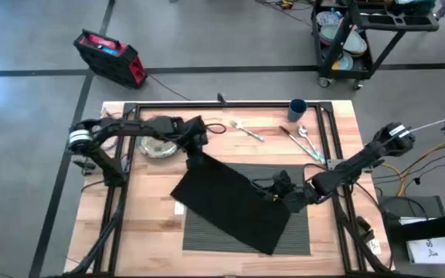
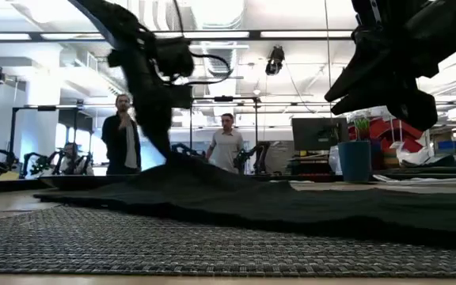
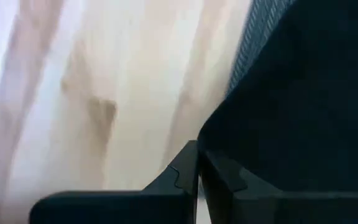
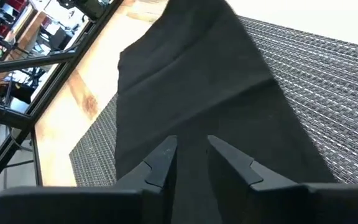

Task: Set table place
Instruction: Fold the black napkin

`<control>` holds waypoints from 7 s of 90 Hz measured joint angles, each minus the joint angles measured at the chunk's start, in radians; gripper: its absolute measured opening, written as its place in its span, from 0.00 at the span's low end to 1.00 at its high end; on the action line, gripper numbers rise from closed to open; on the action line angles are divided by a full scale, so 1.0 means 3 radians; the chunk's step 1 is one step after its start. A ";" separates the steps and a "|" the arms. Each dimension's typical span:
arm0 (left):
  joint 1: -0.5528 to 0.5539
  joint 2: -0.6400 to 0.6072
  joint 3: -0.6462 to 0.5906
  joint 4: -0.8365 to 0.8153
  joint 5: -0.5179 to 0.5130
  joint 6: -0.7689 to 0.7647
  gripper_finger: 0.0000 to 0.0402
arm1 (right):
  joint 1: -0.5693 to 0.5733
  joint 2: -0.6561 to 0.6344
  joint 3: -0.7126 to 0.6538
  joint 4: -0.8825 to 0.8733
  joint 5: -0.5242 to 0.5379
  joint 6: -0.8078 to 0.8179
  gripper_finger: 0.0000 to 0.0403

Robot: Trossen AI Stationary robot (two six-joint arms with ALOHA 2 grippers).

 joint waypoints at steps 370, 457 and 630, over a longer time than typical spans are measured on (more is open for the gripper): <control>-0.2085 0.1605 0.0944 0.2382 0.0493 -0.1779 0.00 | 0.0793 -0.0047 0.0027 -0.2767 -0.0852 0.1942 0.08; -0.2288 0.1485 0.0960 0.1154 0.0673 -0.2036 0.00 | 0.0795 -0.0152 -0.0356 -0.2152 -0.0993 0.1552 0.03; 0.1053 -0.0628 -0.0813 0.0644 0.1345 -0.1024 0.20 | -0.2236 -0.0376 -0.0294 -0.0102 -0.1929 -0.0972 0.35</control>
